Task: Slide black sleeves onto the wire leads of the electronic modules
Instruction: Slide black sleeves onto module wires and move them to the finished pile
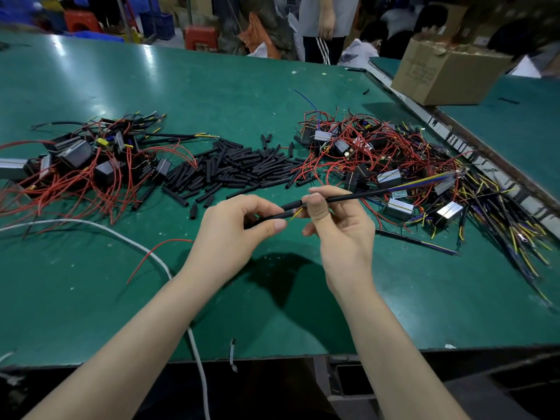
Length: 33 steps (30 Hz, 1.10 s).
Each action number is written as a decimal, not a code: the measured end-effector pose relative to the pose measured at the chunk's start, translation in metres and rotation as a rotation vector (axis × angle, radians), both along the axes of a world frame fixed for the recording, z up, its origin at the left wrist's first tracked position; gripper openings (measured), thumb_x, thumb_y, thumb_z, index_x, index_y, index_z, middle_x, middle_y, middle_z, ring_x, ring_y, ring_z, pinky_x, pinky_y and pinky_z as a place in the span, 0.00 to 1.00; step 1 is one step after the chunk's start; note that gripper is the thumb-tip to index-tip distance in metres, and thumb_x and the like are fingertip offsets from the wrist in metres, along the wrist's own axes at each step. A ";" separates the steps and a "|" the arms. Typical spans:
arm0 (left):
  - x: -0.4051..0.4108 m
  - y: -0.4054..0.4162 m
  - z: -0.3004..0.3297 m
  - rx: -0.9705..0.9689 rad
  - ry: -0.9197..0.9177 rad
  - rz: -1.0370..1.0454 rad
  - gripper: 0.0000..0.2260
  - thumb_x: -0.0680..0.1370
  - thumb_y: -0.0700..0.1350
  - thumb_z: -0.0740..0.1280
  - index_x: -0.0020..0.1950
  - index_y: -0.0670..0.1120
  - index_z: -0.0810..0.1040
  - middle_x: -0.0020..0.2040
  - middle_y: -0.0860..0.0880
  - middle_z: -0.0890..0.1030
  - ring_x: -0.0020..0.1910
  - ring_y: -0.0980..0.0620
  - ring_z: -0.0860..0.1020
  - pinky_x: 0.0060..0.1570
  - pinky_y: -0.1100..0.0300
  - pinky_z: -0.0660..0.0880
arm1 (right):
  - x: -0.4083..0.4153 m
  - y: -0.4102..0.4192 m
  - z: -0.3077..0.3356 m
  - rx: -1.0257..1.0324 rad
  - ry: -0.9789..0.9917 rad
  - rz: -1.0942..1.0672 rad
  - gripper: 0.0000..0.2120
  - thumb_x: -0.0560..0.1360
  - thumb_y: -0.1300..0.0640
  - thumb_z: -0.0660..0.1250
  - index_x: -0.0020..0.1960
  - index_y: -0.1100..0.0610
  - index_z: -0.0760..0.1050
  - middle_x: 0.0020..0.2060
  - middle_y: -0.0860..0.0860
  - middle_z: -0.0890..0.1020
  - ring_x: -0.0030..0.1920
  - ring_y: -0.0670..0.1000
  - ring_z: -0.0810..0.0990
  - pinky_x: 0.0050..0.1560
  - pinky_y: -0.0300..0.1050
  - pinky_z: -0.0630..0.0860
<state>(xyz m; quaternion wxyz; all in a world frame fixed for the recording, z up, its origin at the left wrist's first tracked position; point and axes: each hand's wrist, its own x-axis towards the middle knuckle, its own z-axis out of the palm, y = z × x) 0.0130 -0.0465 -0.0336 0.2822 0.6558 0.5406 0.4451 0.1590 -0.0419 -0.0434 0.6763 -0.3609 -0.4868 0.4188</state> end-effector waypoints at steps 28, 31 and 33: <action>-0.013 0.001 0.011 0.006 0.189 0.099 0.05 0.78 0.53 0.64 0.50 0.60 0.78 0.53 0.59 0.77 0.56 0.56 0.76 0.64 0.47 0.67 | 0.007 0.007 -0.008 -0.186 0.041 -0.066 0.09 0.75 0.55 0.67 0.54 0.54 0.71 0.38 0.47 0.85 0.38 0.43 0.82 0.35 0.32 0.73; -0.015 0.006 0.020 -0.102 0.374 -0.085 0.09 0.76 0.56 0.65 0.54 0.60 0.80 0.47 0.64 0.78 0.51 0.57 0.77 0.62 0.48 0.69 | 0.006 0.006 -0.008 -0.184 0.002 -0.044 0.08 0.75 0.55 0.68 0.52 0.54 0.72 0.38 0.46 0.85 0.39 0.43 0.83 0.35 0.31 0.73; -0.004 0.008 0.022 -0.106 0.429 -0.121 0.10 0.75 0.55 0.68 0.55 0.58 0.81 0.48 0.62 0.82 0.49 0.55 0.79 0.59 0.49 0.70 | 0.005 0.005 -0.007 -0.176 -0.034 -0.044 0.07 0.75 0.56 0.68 0.50 0.53 0.72 0.37 0.47 0.85 0.39 0.42 0.83 0.36 0.31 0.73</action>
